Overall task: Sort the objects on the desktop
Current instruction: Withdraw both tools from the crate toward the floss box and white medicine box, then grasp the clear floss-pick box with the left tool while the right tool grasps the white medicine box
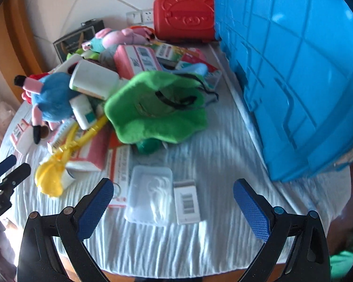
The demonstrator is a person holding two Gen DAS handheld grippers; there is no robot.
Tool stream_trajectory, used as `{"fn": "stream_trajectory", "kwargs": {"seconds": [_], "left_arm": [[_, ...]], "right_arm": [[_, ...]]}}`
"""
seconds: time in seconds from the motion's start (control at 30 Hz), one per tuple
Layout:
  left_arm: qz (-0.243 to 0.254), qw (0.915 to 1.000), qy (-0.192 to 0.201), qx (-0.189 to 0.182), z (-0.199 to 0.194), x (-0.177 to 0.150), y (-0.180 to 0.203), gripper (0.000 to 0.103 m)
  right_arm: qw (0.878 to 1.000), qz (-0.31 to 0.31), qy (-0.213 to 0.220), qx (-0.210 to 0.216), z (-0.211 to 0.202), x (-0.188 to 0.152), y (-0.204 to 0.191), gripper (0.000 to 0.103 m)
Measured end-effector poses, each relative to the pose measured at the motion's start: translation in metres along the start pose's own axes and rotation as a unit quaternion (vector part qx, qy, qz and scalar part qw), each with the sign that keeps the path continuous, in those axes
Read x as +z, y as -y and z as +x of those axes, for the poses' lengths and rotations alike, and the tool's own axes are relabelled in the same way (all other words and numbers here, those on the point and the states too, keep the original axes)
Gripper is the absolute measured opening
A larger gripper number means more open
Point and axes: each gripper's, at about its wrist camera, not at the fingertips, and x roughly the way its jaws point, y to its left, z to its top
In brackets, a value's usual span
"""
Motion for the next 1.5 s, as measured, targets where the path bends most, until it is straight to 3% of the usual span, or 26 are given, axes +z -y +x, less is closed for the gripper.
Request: {"fn": "stream_trajectory", "kwargs": {"seconds": [0.37,0.5,0.57,0.67,0.77,0.8,0.87,1.03,1.07,1.17,1.23,1.33,1.37,1.5], "left_arm": [[0.062,0.9946,-0.043,-0.07,0.048,0.001,0.122,0.07],[0.057,0.9924,-0.073,-0.082,0.08,0.002,0.153,0.07],[0.047,0.9901,-0.097,-0.09,0.097,-0.001,0.161,0.07],[0.073,0.9935,-0.071,-0.049,0.098,-0.006,0.167,0.069],[0.069,0.9928,-0.094,-0.027,0.105,-0.011,0.15,0.064],[0.07,0.9944,-0.076,-0.022,0.1,-0.013,0.142,0.065],[0.078,0.9937,-0.08,0.0,0.097,-0.017,0.131,0.064],[0.076,0.9927,-0.093,-0.014,0.088,-0.019,0.125,0.059],[0.074,0.9925,-0.096,-0.016,0.086,-0.02,0.125,0.059],[0.073,0.9922,-0.099,-0.024,0.084,-0.022,0.126,0.059],[0.083,0.9915,-0.099,-0.021,0.09,-0.023,0.132,0.059],[0.068,0.9879,-0.134,-0.037,0.111,-0.024,0.139,0.059],[0.072,0.9894,-0.122,-0.03,0.111,-0.023,0.143,0.059],[0.061,0.9898,-0.126,-0.027,0.107,-0.025,0.139,0.058]], "right_arm": [[0.998,0.057,-0.028,-0.025,0.009,-0.049,0.077,0.103],[0.997,0.061,-0.037,-0.031,0.009,-0.055,0.101,0.103],[0.997,0.064,-0.042,-0.029,0.009,-0.057,0.111,0.103],[0.997,0.065,-0.046,-0.024,0.01,-0.059,0.123,0.103],[0.997,0.057,-0.043,-0.008,0.012,-0.058,0.121,0.103],[0.998,0.051,-0.041,0.0,0.013,-0.056,0.117,0.103],[0.999,0.038,-0.035,0.018,0.014,-0.052,0.105,0.103],[0.998,0.011,-0.03,0.062,0.023,-0.04,0.068,0.103],[0.997,0.005,-0.029,0.067,0.024,-0.038,0.06,0.1],[0.997,-0.009,-0.035,0.074,0.029,-0.033,0.045,0.07],[0.996,-0.011,-0.047,0.079,0.035,-0.032,0.039,0.066],[0.995,-0.009,-0.062,0.084,0.044,-0.03,0.037,0.05],[0.995,-0.013,-0.067,0.079,0.047,-0.03,0.035,0.046],[0.994,-0.01,-0.075,0.077,0.053,-0.026,0.034,0.042]]}}
